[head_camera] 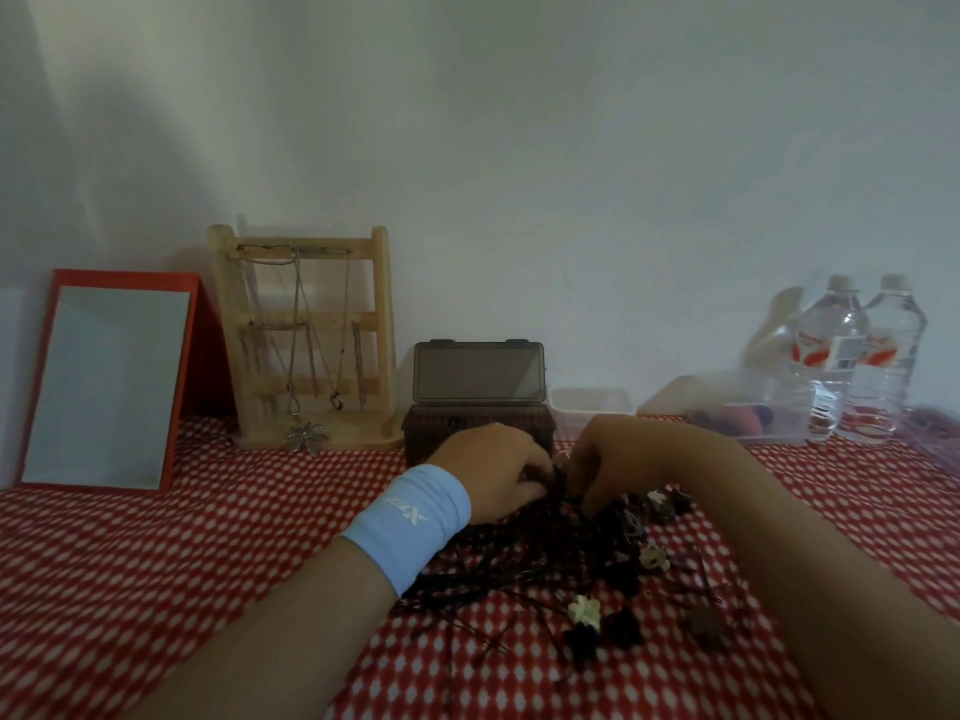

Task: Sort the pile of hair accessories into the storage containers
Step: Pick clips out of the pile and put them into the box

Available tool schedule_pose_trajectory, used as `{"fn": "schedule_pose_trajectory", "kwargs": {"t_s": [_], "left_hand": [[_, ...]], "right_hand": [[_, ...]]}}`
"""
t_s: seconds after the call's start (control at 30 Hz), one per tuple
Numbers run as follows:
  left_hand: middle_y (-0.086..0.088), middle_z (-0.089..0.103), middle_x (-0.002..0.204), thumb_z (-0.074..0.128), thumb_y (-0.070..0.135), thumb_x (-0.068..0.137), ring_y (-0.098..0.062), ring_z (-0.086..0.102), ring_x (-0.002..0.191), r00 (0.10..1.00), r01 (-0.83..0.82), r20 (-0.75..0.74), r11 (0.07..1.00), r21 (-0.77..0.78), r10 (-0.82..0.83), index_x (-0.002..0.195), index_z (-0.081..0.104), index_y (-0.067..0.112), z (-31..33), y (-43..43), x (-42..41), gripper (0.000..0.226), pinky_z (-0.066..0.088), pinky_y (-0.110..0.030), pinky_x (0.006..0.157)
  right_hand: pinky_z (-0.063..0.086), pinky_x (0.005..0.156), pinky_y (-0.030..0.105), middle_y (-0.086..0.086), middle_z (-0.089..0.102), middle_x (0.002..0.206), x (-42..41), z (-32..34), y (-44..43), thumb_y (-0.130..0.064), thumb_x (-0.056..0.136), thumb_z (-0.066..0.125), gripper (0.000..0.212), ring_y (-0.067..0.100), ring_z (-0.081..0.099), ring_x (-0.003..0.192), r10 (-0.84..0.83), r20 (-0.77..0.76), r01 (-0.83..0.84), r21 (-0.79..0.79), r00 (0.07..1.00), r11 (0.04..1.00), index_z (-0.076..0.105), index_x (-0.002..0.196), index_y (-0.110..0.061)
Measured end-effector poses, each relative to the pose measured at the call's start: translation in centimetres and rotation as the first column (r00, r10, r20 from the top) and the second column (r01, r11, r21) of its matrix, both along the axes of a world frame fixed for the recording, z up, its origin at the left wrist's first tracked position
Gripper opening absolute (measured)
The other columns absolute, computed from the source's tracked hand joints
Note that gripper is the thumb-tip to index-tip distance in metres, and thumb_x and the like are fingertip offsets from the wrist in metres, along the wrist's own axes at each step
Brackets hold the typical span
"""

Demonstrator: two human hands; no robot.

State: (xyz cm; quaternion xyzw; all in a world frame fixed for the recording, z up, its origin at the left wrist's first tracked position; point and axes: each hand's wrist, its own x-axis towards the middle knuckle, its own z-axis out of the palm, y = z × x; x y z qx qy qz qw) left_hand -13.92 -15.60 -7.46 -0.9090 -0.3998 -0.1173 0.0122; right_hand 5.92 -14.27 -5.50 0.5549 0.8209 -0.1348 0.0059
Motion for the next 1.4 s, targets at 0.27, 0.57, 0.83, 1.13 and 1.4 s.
{"fn": "schedule_pose_trajectory", "kwargs": {"t_s": [0.27,0.57,0.83,1.13,1.4], "left_hand": [[0.008,0.067,0.1,0.062,0.043,0.088,-0.018,0.062,0.093,1.0,0.024,0.004,1.0,0.012,-0.024,0.105,0.072,0.033,-1.0,0.8,2.7,0.022,0.051,-0.037,0.084],[0.005,0.061,0.113,0.056,0.035,0.095,-0.019,0.059,0.105,1.0,-0.008,-0.019,0.99,-0.144,0.005,0.118,0.068,0.034,-1.8,1.2,2.5,0.026,0.046,-0.033,0.091],[0.004,0.064,0.117,0.058,0.034,0.094,-0.019,0.06,0.106,0.995,-0.1,-0.036,0.981,-0.164,0.095,0.113,0.069,0.026,-1.5,1.2,0.7,0.024,0.049,-0.037,0.094],[0.008,0.059,0.112,0.063,0.032,0.089,-0.017,0.058,0.101,0.997,-0.009,-0.073,0.995,-0.096,0.002,0.118,0.067,0.034,-0.8,0.4,1.0,0.029,0.047,-0.033,0.087],[0.012,0.062,0.101,0.076,0.038,0.08,-0.01,0.059,0.092,0.999,-0.05,-0.002,0.991,-0.124,0.05,0.095,0.071,0.029,-0.3,1.1,0.1,0.019,0.052,-0.032,0.085]], "right_hand": [[0.049,0.076,0.018,-0.018,0.072,0.087,2.4,-0.6,-0.2,-0.019,0.081,0.079,0.02,0.0,0.066,0.081,-0.048,-0.165,0.056,0.04,0.985,0.998,0.077,0.095,-0.033],[0.057,0.078,0.019,-0.016,0.075,0.086,2.3,-1.1,-0.4,-0.01,0.08,0.072,0.025,0.002,0.069,0.083,-0.089,-0.344,0.133,0.106,0.935,0.985,0.081,0.086,-0.032],[0.055,0.09,0.025,-0.021,0.072,0.091,1.2,-1.3,-1.0,-0.01,0.088,0.062,0.028,0.001,0.068,0.087,-0.033,-0.261,0.047,0.047,0.965,0.998,0.08,0.098,-0.03],[0.052,0.089,0.021,-0.02,0.072,0.095,1.0,-1.4,-1.0,-0.017,0.086,0.074,0.021,-0.002,0.065,0.087,0.043,-0.14,-0.04,0.026,0.989,0.999,0.079,0.1,-0.031],[0.051,0.08,0.018,-0.019,0.072,0.091,0.4,-1.9,-0.9,-0.024,0.083,0.079,0.014,-0.003,0.064,0.083,0.036,-0.149,-0.029,0.051,0.988,0.998,0.08,0.097,-0.025]]}}
